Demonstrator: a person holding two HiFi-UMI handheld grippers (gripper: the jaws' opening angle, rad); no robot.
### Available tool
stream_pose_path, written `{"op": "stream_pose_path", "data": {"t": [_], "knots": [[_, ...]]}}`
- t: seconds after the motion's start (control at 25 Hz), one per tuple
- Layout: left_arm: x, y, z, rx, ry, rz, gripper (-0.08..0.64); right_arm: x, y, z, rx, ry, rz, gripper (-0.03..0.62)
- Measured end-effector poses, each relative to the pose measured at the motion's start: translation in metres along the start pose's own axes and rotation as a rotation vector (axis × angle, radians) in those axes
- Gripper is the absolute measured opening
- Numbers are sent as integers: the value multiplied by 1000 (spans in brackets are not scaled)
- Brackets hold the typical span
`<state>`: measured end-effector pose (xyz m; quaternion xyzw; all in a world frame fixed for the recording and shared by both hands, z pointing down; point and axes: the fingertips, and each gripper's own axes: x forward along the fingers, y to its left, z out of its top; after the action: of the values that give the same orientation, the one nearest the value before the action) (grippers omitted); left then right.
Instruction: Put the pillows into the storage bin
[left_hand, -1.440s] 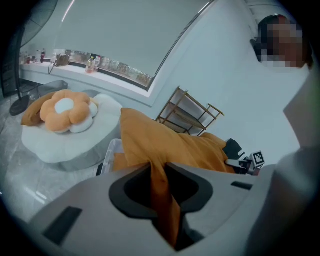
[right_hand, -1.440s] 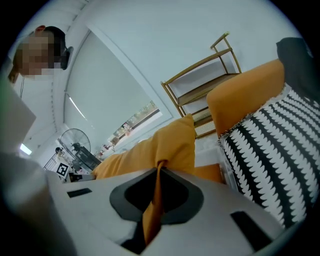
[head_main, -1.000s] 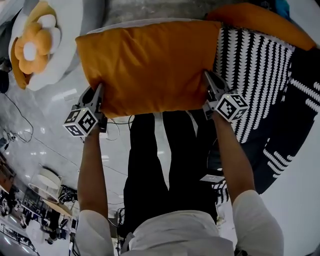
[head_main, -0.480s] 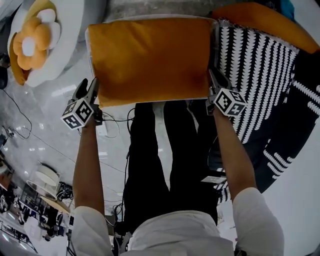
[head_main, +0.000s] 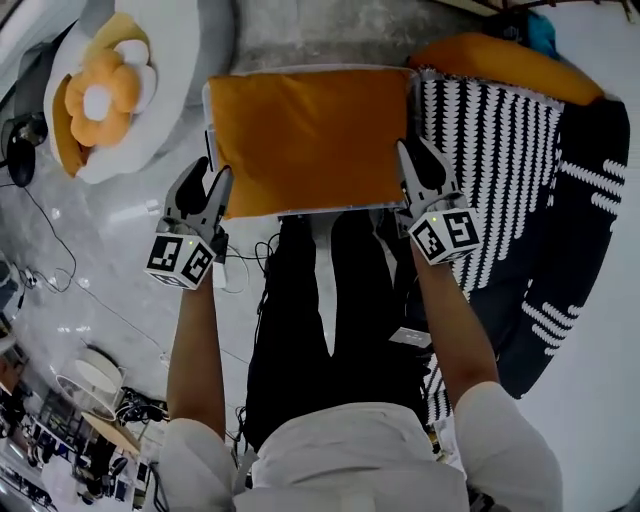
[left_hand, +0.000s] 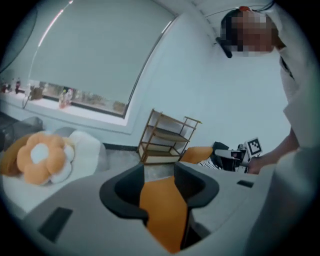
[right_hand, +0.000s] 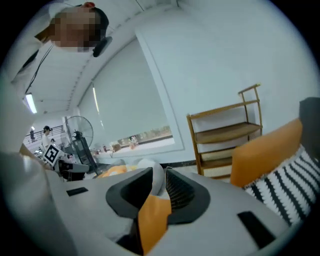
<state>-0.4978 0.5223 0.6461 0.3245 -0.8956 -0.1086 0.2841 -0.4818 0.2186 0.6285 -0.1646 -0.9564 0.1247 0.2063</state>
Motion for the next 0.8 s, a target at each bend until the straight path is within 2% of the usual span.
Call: {"op": "stream_pose_path", "data": {"t": [0.16,0.24,0.32,0.44,0.64,0.8], "knots": [[-29,-35,101,171,-133,-30,186,-12,57,108,-133,-140,40,100],[-49,-51,145,235,-189,-30,179,-28,80,154,-166,-178,36,93],[-71,-65,187,276,-243,-28,179,-50,98,196,-178,-212,22,92],[-108,-81,247,314,-330,-15,179,-87,129,254,-251,-274,13,92],[-159,-111,314,371,-379,-36,179,-149,162,324,-307,-353,-11,92],[-195,-127,342,390,-425,-42,179,-184,175,358,-349,-411,-12,98]]}}
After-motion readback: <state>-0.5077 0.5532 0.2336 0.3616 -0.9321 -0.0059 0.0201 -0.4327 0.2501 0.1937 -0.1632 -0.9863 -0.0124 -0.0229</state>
